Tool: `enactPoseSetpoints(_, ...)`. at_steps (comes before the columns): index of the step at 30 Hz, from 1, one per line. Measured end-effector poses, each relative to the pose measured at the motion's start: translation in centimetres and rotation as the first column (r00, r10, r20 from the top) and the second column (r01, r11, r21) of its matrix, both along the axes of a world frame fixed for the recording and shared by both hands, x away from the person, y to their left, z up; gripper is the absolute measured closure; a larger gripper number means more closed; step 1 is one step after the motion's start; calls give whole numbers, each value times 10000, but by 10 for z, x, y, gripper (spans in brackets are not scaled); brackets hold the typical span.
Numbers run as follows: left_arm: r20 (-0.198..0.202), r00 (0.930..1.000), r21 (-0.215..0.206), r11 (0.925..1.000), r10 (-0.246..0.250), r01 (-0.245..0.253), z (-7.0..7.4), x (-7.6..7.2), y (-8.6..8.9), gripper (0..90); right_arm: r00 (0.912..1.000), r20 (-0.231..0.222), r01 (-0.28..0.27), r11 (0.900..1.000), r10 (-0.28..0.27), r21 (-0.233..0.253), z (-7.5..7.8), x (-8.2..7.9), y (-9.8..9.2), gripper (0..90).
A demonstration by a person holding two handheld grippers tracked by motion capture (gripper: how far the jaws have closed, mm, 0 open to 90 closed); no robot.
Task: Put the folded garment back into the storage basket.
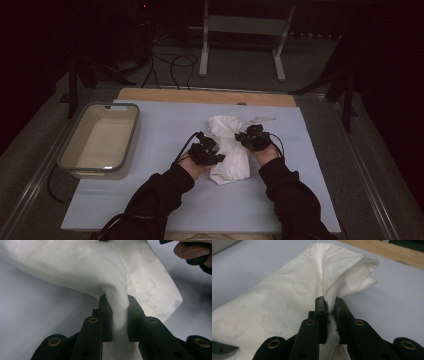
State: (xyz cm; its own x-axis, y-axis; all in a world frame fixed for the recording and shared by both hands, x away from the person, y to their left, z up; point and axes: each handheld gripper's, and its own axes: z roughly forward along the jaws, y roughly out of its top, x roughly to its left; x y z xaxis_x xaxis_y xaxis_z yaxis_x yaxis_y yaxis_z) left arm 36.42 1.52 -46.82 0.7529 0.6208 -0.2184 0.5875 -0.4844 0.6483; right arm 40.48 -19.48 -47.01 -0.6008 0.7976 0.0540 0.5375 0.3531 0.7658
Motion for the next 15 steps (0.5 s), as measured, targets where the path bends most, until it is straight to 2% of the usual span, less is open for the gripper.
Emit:
enactPoseSetpoints(6, 114, 9999, 20, 10000, 5, -5, 13, 1, 7, 796, 9998, 192, -41, 9999, 39, 129, 10, 0, 5, 838)
enactPoseSetpoints(15, 262, 9997, 25, 10000, 23, -24, 25, 3, 15, 799, 9991, 416, -74, 9995, 61, 311, 23, 2, 12, 838)
